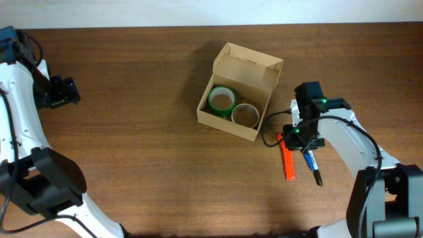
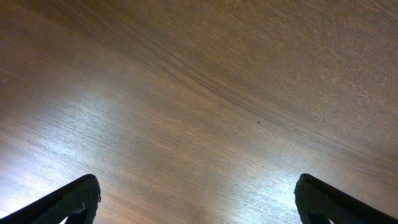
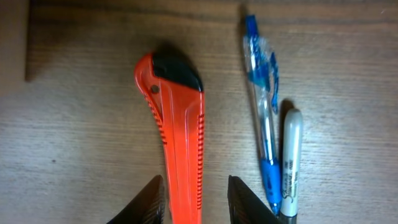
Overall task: Pack container
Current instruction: 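Grasp the orange box cutter with the right gripper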
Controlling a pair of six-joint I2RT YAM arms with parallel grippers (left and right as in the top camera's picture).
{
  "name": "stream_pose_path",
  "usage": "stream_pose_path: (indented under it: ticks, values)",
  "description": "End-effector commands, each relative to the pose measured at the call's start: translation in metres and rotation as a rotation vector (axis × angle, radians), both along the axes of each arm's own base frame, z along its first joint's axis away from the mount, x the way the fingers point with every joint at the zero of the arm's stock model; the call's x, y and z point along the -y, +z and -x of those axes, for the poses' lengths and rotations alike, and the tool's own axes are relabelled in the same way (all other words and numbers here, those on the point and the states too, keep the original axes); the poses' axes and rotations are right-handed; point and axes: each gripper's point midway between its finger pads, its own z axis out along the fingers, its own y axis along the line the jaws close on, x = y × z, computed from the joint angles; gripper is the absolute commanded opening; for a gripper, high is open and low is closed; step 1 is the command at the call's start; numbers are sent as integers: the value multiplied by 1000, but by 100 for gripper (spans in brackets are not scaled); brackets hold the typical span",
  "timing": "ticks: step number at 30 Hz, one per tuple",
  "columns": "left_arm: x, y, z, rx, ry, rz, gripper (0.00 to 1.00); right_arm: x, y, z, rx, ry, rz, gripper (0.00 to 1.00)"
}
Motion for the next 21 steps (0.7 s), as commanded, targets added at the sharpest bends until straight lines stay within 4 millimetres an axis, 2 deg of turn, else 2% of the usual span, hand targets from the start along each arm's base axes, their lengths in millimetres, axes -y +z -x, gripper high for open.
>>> stream_pose_path:
  ticks: [1,6,16,21]
  values:
    - [0,-4,1,-7,-8,10,100,-7,-7,13,-36,9,-45,34]
    - [0,-4,1,-7,-8,10,100,-20,-3,22,-47,55,-45,33]
    - [0,-4,1,-7,-8,10,100,-46,15,48,-11,135,64,33]
    - [0,-4,1,-7,-8,10,100,-49,22,35,66,129,48,39]
